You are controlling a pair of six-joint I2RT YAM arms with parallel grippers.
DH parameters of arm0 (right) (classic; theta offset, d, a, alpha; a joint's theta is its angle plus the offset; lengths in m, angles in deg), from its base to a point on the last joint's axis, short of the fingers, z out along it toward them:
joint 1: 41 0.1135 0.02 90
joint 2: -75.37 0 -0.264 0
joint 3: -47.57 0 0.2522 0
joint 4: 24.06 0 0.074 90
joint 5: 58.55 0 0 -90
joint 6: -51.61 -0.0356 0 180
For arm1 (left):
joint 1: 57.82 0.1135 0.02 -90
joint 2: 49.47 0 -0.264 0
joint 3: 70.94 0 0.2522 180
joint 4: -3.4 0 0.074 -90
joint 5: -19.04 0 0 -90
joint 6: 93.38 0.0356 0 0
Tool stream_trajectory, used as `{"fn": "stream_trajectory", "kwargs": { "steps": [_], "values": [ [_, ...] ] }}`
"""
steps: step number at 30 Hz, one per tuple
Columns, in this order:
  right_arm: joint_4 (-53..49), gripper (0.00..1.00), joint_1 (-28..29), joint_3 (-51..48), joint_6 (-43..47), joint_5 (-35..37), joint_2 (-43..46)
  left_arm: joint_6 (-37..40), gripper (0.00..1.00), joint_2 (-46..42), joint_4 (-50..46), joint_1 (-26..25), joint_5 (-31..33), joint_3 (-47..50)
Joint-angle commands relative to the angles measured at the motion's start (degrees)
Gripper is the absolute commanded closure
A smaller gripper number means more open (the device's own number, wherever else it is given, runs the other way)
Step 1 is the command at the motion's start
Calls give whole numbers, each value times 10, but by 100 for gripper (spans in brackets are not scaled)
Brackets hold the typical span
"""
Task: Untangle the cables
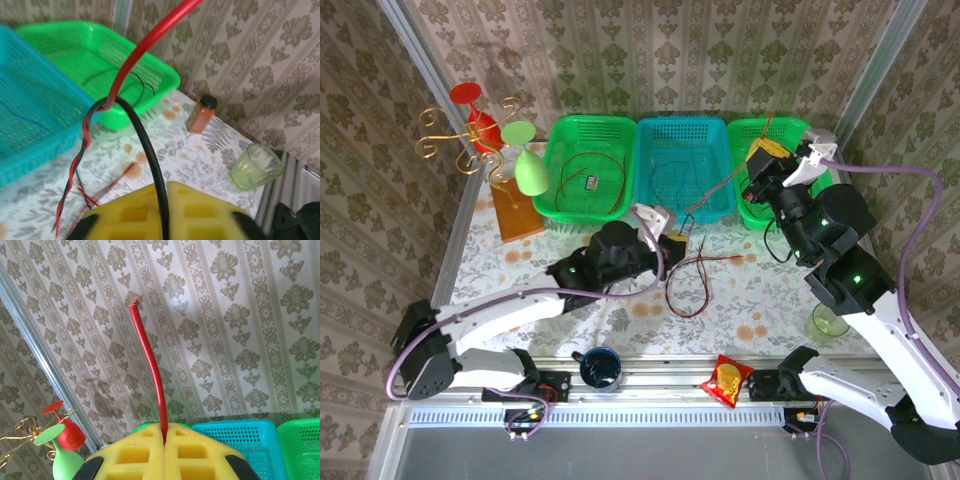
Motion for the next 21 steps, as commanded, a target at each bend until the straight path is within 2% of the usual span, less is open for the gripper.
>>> {"fn": "stream_trajectory", "kwargs": {
  "steps": [1, 4, 11, 18, 21],
  "values": [
    [-7, 100, -3, 6, 0, -14, -1, 55, 57, -29, -39, 11, -15, 5],
    [-17, 100, -3, 15, -20, -54, -16, 87, 44, -41, -33, 12, -26, -1],
    [-39, 100, -3, 26, -46, -115, -39, 123, 30, 5, -44, 41, -70, -79],
    [-46, 100, -3, 21, -63, -151, -38, 118, 28, 108, -9, 59, -143, -181],
    [-52, 100, -3, 24, -63, -155, -35, 95, 30, 144, 12, 59, -178, -214]
  ]
}}
